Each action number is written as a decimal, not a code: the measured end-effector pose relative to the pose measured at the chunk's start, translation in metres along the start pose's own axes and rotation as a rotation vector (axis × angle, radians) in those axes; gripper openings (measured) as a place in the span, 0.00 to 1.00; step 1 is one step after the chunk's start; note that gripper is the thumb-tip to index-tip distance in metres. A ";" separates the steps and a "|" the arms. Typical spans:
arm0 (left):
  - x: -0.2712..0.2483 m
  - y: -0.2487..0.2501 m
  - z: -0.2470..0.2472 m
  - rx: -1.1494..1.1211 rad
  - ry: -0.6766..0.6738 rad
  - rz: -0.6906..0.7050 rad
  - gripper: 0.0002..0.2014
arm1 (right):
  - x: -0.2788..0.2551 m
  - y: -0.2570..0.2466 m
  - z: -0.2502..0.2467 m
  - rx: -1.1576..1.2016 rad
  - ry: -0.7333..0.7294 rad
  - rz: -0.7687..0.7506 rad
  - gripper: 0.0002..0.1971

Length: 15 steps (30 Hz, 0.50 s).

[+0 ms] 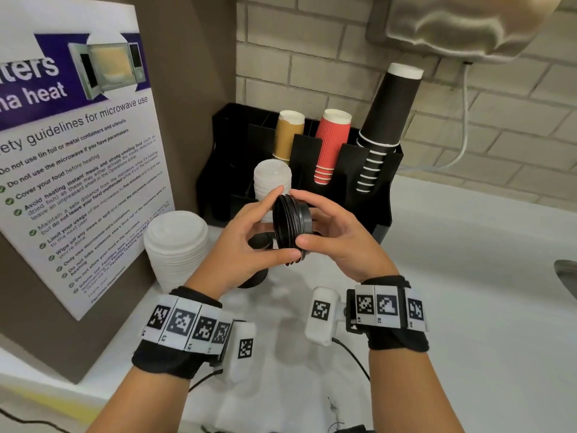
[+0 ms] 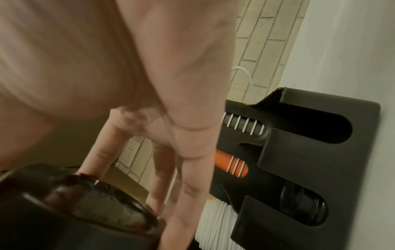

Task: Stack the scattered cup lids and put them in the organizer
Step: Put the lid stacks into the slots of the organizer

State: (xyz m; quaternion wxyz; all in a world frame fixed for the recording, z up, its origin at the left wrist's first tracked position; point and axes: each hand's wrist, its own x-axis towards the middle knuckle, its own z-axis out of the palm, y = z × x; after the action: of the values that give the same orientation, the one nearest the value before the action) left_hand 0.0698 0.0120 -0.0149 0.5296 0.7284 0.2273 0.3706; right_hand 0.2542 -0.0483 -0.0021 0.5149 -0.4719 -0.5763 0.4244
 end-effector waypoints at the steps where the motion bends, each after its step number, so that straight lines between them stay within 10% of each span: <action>1: 0.001 0.000 0.000 0.007 -0.001 0.003 0.46 | 0.000 0.000 -0.001 -0.004 0.000 -0.007 0.34; 15: 0.015 -0.007 0.008 -0.018 0.041 0.058 0.48 | 0.011 -0.007 -0.003 -0.091 0.056 -0.066 0.33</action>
State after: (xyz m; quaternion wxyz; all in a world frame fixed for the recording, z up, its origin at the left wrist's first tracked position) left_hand 0.0859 0.0201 -0.0180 0.5203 0.7220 0.2135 0.4029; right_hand 0.2560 -0.0389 0.0067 0.5225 -0.4871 -0.5957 0.3672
